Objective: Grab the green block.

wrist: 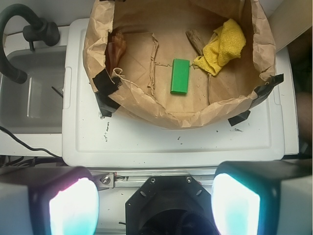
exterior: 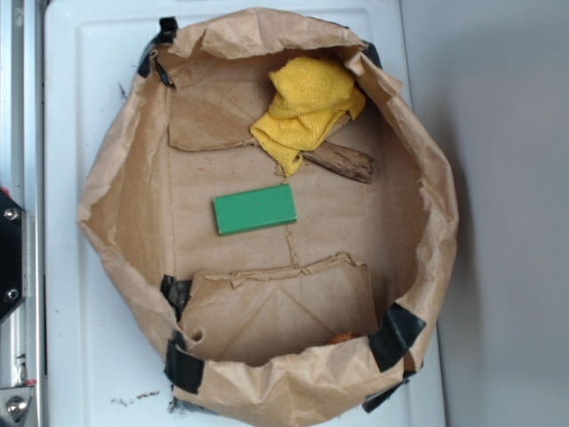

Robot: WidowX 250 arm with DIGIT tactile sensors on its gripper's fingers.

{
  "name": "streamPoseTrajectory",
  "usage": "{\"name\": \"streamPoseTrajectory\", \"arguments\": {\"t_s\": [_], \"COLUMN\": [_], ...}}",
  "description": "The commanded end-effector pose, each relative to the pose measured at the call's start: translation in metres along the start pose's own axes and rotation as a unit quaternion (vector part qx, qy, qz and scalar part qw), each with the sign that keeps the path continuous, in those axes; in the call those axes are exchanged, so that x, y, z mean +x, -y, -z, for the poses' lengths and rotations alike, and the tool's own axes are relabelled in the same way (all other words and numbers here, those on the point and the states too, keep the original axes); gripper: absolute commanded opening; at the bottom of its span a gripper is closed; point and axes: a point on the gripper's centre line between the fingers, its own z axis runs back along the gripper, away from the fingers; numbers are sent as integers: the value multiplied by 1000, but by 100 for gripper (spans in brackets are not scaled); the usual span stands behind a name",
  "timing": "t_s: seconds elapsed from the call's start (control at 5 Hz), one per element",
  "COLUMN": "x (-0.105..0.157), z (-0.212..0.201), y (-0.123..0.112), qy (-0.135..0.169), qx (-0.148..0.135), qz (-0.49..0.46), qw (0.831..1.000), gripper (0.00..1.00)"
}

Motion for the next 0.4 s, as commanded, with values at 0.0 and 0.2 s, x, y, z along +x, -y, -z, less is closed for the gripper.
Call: {"name": "streamPoseTrajectory", "arguments": {"t_s": [0.0, 0.2], "x": [0, 20], "z": [0, 2], "y": [0, 6], "qy": [0, -2], "qx": [0, -22], "qz": [0, -65], "qw": [1000, 998], "gripper": [100, 100]}}
